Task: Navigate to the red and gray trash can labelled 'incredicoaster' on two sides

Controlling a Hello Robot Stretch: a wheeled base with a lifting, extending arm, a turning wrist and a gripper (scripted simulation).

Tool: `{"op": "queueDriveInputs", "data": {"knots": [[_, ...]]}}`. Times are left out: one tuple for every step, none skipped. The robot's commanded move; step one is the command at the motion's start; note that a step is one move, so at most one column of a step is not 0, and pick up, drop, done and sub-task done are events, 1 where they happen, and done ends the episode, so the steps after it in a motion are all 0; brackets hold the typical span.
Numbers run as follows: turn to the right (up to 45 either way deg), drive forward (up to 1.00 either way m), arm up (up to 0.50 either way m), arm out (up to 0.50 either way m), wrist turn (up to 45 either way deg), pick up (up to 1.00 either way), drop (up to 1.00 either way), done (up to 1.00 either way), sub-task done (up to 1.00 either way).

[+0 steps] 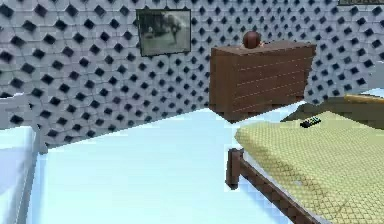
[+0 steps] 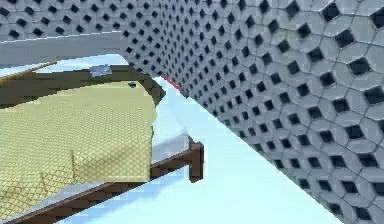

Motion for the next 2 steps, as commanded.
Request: {"op": "queueDriveInputs", "data": {"knots": [[-45.0, 0.0, 0.0, 0.0, 0.0, 0.0, 0.0, 0.0, 0.0], [-45.0, 0.0, 0.0, 0.0, 0.0, 0.0, 0.0, 0.0, 0.0]]}}
